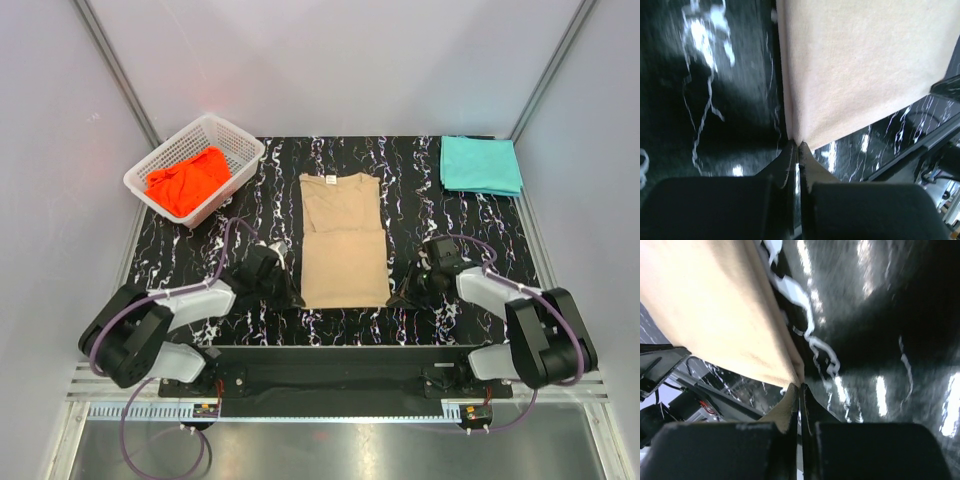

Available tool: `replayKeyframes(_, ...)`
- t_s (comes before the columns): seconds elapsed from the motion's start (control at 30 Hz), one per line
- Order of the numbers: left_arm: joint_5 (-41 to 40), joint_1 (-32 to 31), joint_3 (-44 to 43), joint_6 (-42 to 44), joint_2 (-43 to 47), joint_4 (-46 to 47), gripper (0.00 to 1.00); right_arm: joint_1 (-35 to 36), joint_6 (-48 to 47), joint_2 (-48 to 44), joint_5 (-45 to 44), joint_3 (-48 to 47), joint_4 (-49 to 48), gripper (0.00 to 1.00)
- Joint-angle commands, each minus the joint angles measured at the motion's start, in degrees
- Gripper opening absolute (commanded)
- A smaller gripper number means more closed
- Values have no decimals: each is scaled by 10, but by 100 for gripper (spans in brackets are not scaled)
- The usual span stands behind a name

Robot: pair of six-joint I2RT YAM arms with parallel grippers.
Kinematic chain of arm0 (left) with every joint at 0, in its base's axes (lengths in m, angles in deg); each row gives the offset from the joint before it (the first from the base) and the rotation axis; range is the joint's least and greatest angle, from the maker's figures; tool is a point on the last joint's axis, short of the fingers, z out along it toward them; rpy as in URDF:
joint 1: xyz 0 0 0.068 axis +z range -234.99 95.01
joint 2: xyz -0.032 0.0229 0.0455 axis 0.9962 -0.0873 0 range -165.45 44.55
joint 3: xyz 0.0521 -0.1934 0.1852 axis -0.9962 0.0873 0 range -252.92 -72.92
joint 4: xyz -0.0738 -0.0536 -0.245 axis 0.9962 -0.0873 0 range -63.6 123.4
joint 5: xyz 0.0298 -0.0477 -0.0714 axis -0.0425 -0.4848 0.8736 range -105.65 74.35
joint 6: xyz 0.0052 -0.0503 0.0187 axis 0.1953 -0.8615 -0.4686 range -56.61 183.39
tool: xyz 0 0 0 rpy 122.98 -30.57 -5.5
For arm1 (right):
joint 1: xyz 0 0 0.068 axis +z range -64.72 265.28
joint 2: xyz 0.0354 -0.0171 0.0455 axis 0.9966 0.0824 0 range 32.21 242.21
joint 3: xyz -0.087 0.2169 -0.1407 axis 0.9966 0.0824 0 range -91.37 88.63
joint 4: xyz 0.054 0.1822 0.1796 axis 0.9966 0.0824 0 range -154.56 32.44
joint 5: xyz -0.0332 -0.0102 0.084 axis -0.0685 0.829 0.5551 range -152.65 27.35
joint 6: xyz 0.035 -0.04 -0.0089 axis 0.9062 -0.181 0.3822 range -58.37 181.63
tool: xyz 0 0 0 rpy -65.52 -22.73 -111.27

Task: Fold and stack the t-shirts
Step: Fold the tshirt

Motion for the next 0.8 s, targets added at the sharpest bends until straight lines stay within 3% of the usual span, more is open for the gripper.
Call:
replayKeyframes(0.0, -33, -17, 8, -6, 50, -93, 0, 16, 11, -52, -34, 0, 50, 0)
replayKeyframes(0.5, -48, -34, 15, -41, 229, -210, 0, 76, 54, -184, -63, -4, 145, 0)
replayKeyframes(0.77, -86, -34, -93, -12, 234, -286, 0, 84, 29, -199, -114, -108, 222, 0)
